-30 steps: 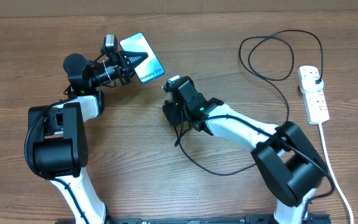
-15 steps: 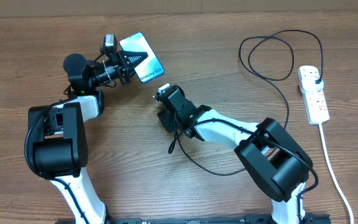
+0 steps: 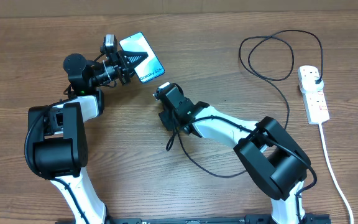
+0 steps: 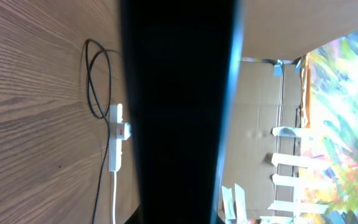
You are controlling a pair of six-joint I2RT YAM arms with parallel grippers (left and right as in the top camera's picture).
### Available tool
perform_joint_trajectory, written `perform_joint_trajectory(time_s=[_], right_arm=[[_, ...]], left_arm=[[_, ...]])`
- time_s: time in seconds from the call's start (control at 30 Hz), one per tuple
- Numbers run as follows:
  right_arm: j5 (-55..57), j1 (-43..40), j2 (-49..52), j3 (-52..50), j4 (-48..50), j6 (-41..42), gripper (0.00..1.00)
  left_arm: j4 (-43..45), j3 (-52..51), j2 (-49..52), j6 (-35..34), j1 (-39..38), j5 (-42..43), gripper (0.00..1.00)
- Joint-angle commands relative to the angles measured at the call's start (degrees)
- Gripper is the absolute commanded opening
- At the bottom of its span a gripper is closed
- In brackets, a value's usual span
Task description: Plug charger to phone and switch on socket
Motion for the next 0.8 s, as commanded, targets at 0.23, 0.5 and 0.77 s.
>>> perform_joint_trajectory(time_s=[0.23,0.5,0.77], right_arm=[[-19.5,-6.0,-9.3,4.3,-13.2,9.8,0.04],[-34.5,-12.9,-18.2,4.3,-16.2,8.9,0.04],[-29.4,-13.3,-19.4,3.9,-19.7,5.0,0.27]], left_arm=[[0.6,0.6,-0.6,1.7,0.1,1.4,0.04],[0.7,0.6,-0.6,1.6,-0.3,4.1,0.04],[0.7,0.6,-0.6,1.7,-1.5,3.6,0.05]])
